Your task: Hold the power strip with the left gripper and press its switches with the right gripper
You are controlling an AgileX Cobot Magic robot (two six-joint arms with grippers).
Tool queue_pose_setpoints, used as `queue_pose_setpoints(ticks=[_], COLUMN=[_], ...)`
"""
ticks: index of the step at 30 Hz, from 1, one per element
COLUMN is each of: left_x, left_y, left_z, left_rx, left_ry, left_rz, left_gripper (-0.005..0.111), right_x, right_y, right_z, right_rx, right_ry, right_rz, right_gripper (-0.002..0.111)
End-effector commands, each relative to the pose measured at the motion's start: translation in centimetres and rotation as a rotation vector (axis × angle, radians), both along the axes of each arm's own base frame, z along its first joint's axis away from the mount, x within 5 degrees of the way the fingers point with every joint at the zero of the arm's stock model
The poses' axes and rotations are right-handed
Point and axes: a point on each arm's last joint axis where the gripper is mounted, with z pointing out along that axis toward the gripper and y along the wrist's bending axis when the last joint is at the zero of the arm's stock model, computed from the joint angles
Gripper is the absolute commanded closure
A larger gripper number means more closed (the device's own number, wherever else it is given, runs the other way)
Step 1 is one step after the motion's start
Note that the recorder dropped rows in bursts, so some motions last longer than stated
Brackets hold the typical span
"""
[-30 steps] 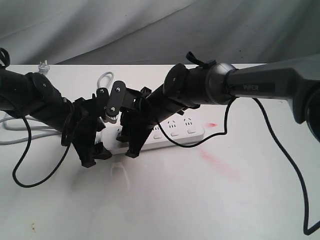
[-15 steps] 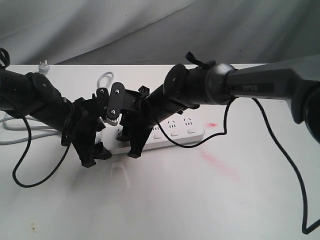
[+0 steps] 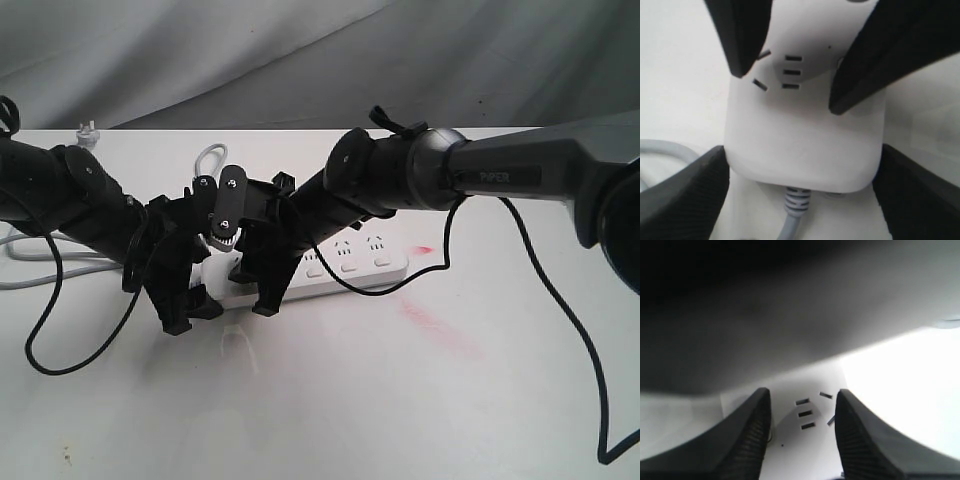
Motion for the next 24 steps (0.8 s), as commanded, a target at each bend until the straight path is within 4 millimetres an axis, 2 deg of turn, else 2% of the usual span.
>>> queue_pose_setpoints(ticks=[1, 7, 17, 24], left_x=[0.2, 0.2, 0.2, 0.2], left_y=[0.2, 0.2, 0.2, 0.2], left_z=[0.0, 0.0, 0.0, 0.0], left_rx=[0.020, 0.020, 0.020, 0.020], left_ry=[-0.024, -0.024, -0.024, -0.024], left_rz=[-0.005, -0.005, -0.005, -0.005], left_gripper=[0.042, 0.042, 0.042, 0.042], right_x=[-0.7, -1.0, -1.0, -0.4], right_y=[-0.4, -0.7, -0.7, -1.6], right_z=[-2.7, -3.4, -4.1, -4.2], right_rx=[-0.087, -0.102, -0.115, -0.133], right_ry=[0.038, 0.058, 0.063, 0.055], right_rz=[0.078, 0.086, 0.087, 0.079], right_gripper=[0.067, 0.061, 0.061, 0.061])
